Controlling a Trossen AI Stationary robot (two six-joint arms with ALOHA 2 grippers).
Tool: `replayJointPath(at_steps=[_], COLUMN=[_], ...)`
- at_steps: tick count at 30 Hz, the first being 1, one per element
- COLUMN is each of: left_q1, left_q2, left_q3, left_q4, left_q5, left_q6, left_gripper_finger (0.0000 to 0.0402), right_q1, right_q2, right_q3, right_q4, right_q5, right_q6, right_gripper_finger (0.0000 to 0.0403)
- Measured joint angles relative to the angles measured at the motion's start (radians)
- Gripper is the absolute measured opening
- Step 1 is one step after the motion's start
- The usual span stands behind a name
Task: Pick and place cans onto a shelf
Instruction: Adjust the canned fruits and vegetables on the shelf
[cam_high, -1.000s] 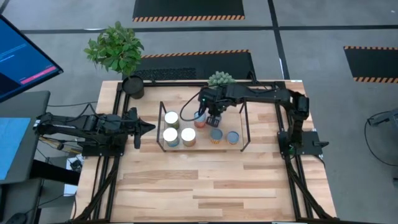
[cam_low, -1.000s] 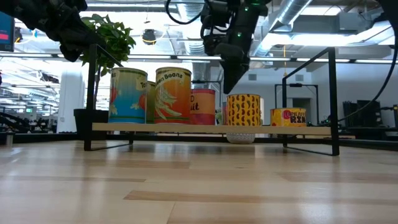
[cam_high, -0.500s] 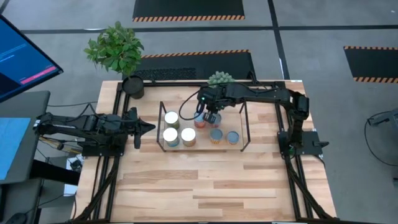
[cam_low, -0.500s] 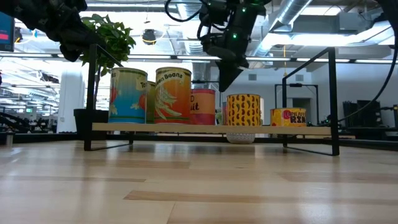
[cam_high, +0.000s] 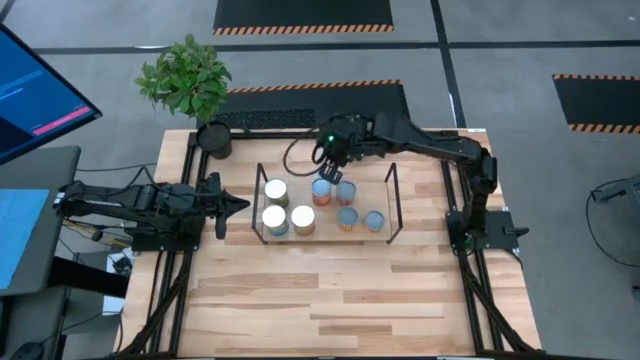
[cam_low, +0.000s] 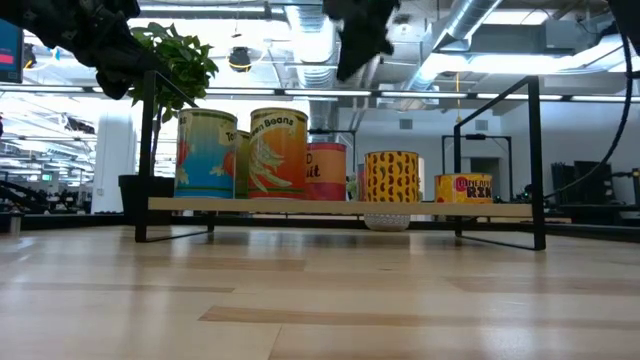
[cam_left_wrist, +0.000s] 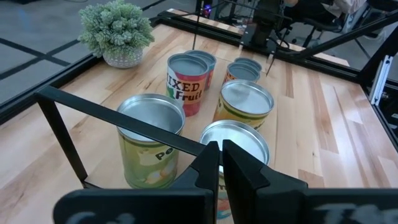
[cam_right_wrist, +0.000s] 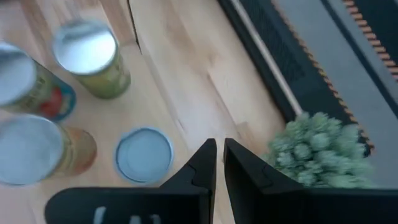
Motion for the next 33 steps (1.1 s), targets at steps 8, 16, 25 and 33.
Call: replayJointPath(at_steps=[8, 16, 25, 33], left_q1=[0.000, 0.000, 0.000, 0.000], left_q2=[0.000, 0.000, 0.000, 0.000], left_q3=[0.000, 0.000, 0.000, 0.000], left_q4=[0.001, 0.004, 0.003, 0.001], left_q5=[0.000, 0.000, 0.000, 0.000], left_q6=[0.000, 0.004, 0.003, 0.002], left_gripper_finger=[0.0008, 0.0008, 0.0008, 0.0008], right_q1=[0.064, 0.131, 0.155, 0.158], right_q2=[-0.002, -0.119, -0.171, -0.172], right_q3=[0.342, 0.303, 0.303, 0.302], right_q4=[-0.138, -0.096, -0.121, -0.161], right_q5=[0.003, 0.034, 0.033, 0.031], right_q6=[-0.087, -0.154, -0.113, -0.088], right_gripper_finger=[0.0054, 0.0054, 0.0054, 0.0054])
